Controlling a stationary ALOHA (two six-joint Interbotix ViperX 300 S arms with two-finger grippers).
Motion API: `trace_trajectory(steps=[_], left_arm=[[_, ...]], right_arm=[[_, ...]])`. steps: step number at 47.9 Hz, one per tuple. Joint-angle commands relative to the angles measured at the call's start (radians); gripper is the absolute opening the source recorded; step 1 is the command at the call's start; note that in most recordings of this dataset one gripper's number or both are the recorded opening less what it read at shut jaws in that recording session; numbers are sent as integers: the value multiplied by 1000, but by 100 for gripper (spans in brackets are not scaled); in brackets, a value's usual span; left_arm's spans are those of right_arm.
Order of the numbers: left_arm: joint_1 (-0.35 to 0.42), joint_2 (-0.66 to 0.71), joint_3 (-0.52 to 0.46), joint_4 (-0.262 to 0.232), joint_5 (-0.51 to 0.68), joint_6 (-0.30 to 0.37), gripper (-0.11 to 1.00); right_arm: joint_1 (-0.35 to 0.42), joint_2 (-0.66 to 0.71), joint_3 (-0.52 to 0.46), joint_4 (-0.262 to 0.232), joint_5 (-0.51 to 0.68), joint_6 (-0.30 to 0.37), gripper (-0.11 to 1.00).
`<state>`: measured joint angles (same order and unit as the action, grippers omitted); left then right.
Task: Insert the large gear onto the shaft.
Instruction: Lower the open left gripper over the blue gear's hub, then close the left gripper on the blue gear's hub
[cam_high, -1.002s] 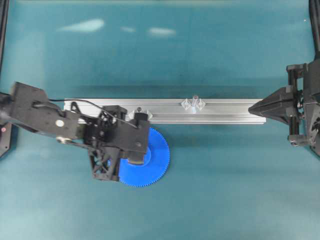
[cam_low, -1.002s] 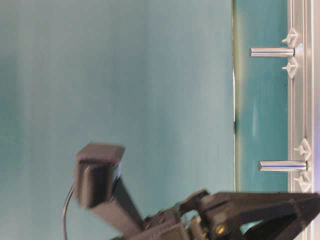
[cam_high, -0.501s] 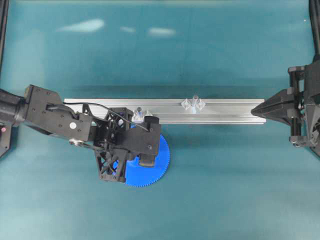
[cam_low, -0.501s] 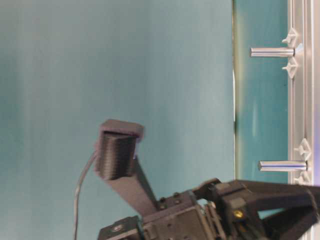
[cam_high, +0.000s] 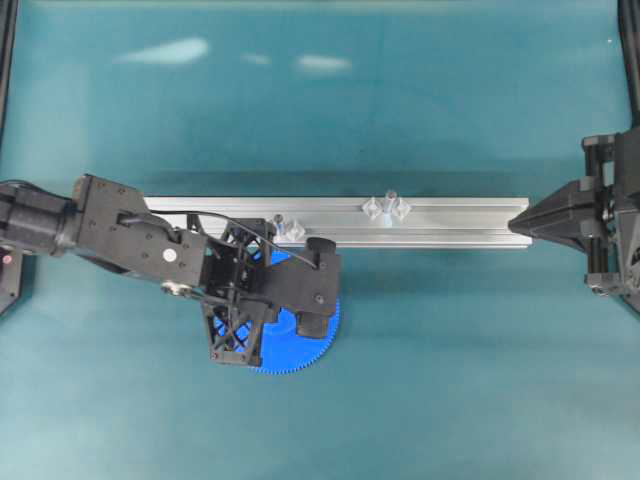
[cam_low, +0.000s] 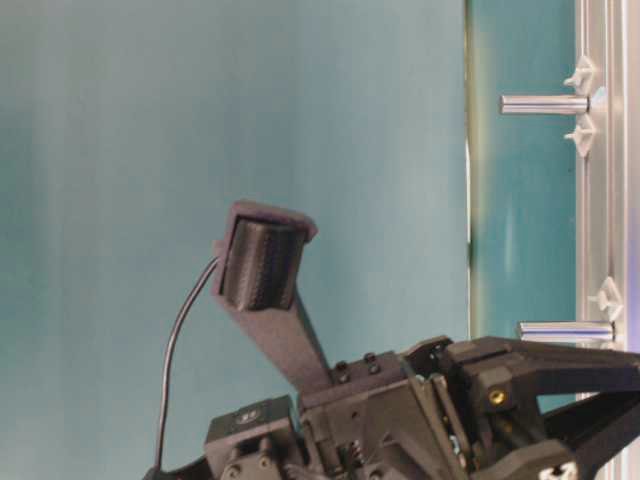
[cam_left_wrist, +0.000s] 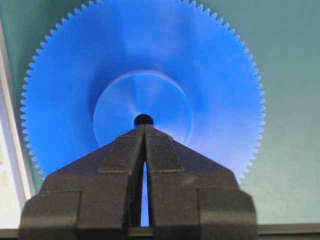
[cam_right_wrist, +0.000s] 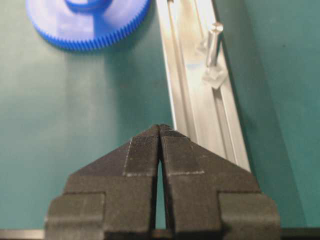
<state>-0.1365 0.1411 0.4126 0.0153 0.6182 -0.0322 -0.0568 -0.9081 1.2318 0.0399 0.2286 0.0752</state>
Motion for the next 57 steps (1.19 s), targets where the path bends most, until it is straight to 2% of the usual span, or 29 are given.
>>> trace_trajectory(steps=[1, 35, 41, 46, 57], left_arm=[[-5, -9, -25, 2, 5, 2, -1], [-5, 18, -46, 2, 12, 6, 0], [-5, 15, -48, 2, 15, 20, 4], [-5, 14, -46, 2, 17, 29, 20], [-8, 18, -49, 2, 25, 18, 83]], right_arm=[[-2, -3, -8, 2, 6, 11, 5], [-2, -23, 5, 2, 35, 11, 5], [-3, -23, 6, 2, 34, 11, 5], [-3, -21, 11, 2, 35, 11, 5], [-6, -23, 12, 2, 35, 11, 5]])
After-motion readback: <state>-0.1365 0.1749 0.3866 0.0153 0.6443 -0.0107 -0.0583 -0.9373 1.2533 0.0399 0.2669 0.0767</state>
